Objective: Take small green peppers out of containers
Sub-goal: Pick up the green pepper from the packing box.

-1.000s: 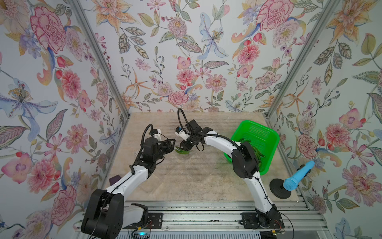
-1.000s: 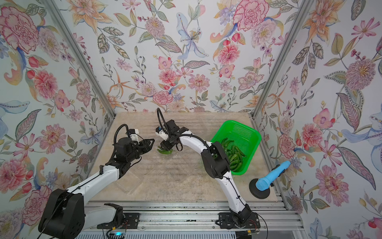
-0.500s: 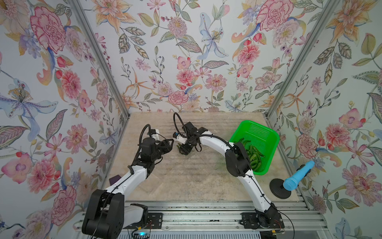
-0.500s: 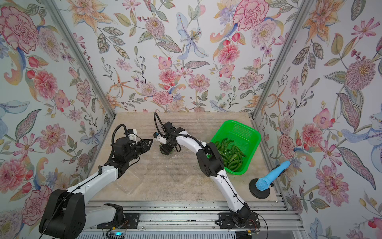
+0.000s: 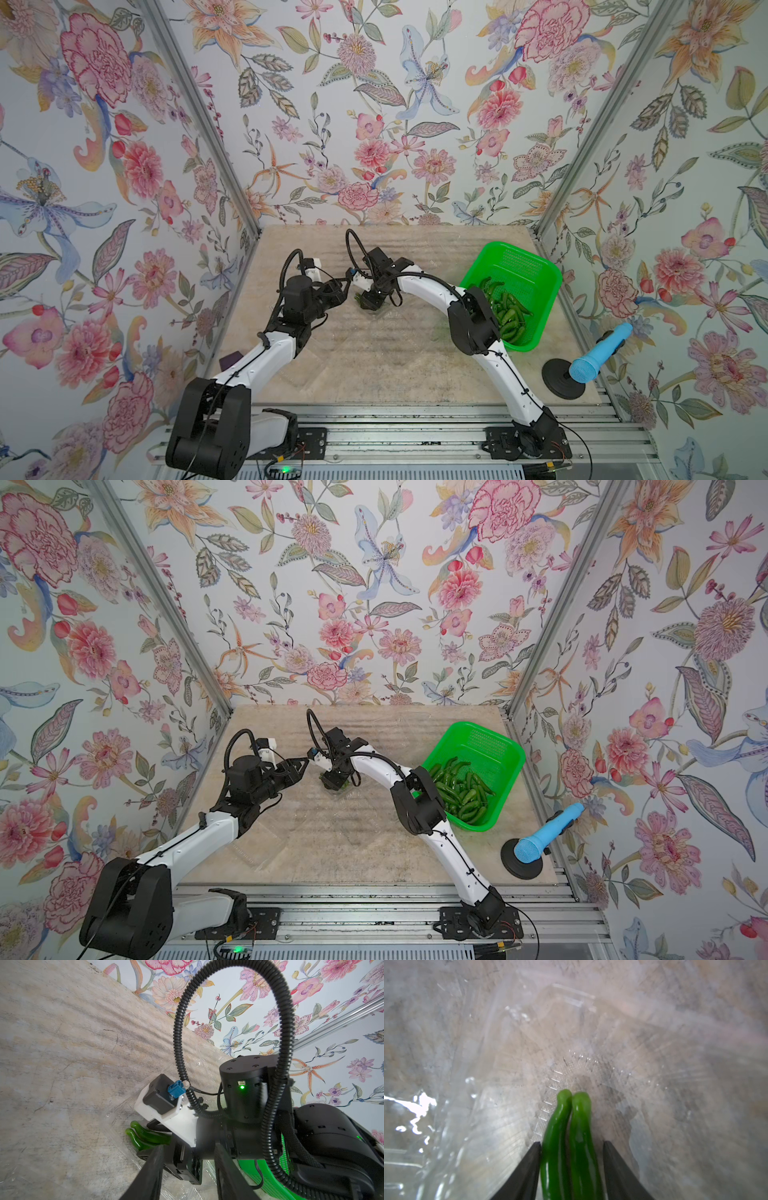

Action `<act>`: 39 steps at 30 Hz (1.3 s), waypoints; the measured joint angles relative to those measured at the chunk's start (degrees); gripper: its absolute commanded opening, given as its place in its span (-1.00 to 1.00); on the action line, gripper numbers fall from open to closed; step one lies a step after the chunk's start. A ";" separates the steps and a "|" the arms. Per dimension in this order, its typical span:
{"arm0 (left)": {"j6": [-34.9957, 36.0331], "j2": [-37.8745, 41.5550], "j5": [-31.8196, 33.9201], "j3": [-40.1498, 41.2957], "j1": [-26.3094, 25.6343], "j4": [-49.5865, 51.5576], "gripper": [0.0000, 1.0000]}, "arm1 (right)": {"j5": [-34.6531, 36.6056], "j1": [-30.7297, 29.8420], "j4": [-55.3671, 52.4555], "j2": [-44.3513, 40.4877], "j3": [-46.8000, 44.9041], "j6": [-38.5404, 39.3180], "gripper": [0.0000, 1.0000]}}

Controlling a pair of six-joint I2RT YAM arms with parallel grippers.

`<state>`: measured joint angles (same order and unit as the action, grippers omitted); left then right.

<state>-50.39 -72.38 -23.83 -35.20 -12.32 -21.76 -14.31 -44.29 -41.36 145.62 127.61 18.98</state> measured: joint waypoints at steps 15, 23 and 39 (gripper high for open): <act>0.04 0.02 0.04 0.09 0.00 0.00 -0.14 | 0.26 0.02 0.79 -1.09 1.70 -1.22 -0.86; 0.04 0.11 0.07 0.09 0.04 0.00 -0.14 | 0.96 0.11 -0.57 -3.96 0.55 -1.86 -0.89; 0.09 0.70 0.13 -0.33 -0.37 0.11 -0.15 | 1.20 4.11 1.44 -19.30 -11.02 -3.19 -0.92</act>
<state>-50.30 -71.68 -23.70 -35.53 -12.69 -21.65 -13.10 -40.18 -39.92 126.32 116.60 15.79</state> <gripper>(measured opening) 0.427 0.130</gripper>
